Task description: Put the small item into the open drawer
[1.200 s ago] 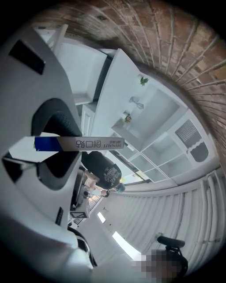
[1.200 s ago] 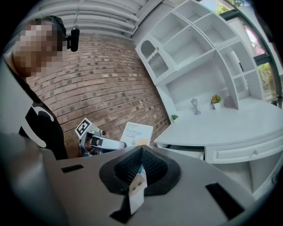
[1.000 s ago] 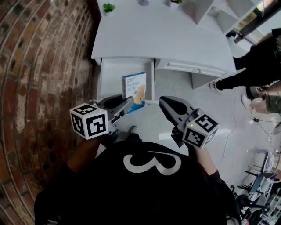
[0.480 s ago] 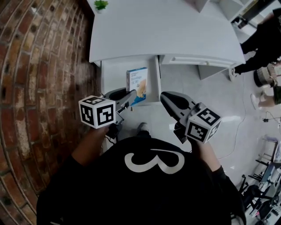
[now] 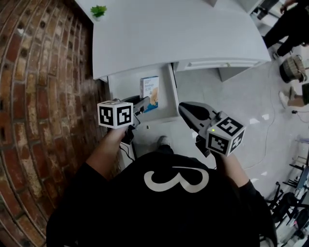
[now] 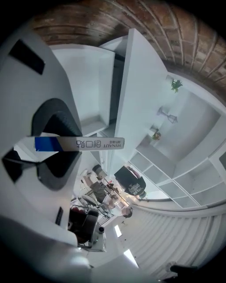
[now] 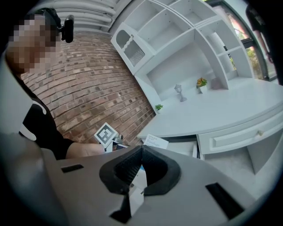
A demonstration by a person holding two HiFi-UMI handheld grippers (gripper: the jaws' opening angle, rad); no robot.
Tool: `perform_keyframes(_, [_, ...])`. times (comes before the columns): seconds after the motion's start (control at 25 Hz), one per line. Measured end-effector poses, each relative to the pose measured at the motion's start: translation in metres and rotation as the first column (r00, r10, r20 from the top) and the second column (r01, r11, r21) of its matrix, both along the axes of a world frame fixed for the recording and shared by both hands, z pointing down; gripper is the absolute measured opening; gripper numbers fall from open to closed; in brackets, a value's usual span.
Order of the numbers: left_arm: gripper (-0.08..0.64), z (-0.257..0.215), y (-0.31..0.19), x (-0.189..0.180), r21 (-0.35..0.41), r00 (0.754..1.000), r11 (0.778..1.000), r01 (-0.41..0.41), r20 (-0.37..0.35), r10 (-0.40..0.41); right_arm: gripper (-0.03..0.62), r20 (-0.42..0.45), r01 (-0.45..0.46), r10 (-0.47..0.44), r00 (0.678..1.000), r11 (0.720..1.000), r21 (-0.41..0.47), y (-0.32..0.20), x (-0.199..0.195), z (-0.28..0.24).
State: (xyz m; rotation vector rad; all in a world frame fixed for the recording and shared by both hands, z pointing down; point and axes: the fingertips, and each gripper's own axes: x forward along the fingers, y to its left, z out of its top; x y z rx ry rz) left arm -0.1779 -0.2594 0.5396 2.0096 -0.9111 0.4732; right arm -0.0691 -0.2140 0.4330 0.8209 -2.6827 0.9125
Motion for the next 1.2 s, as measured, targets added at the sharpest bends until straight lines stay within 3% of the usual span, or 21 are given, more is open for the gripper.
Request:
perform_keyframes(0.12, [0.086,0.024,-0.012,0.000,-0.030,0.999,0.999,-0.012,0.036,0.013,0.011,0.004,-0.012,0.012,1.000,1.000,-0.017,-0.007,0.001,0.006])
perform_keyframes(0.44, [0.086,0.096,-0.033,-0.013,-0.123,0.975,0.992,-0.033,0.216,0.059,0.009,-0.023,-0.037,0.036,0.999,0.997,-0.065,-0.018,0.013,0.026])
perform_keyframes(0.56, [0.086,0.116,-0.040,-0.019,-0.134,0.949,0.990,-0.055,0.303,0.094,0.011,-0.031,-0.053,0.051,0.998,0.995,-0.084,-0.021,0.020,0.034])
perform_keyframes(0.76, [0.086,0.146,-0.044,-0.025,-0.156,0.882,0.982,-0.102,0.443,0.162,0.011,-0.037,-0.060,0.056,0.998,0.991,-0.116,-0.019,0.027,0.049])
perform_keyframes(1.0, [0.087,0.164,-0.046,-0.025,-0.182,0.859,0.979,-0.097,0.481,0.174,0.011,-0.047,-0.070,0.064,0.997,0.988,-0.137,-0.017,0.036,0.057])
perform_keyframes(1.2, [0.087,0.172,-0.046,-0.025,-0.201,0.857,0.978,-0.064,0.492,0.157,0.011,-0.053,-0.073,0.066,0.996,0.986,-0.152,-0.012,0.040,0.059])
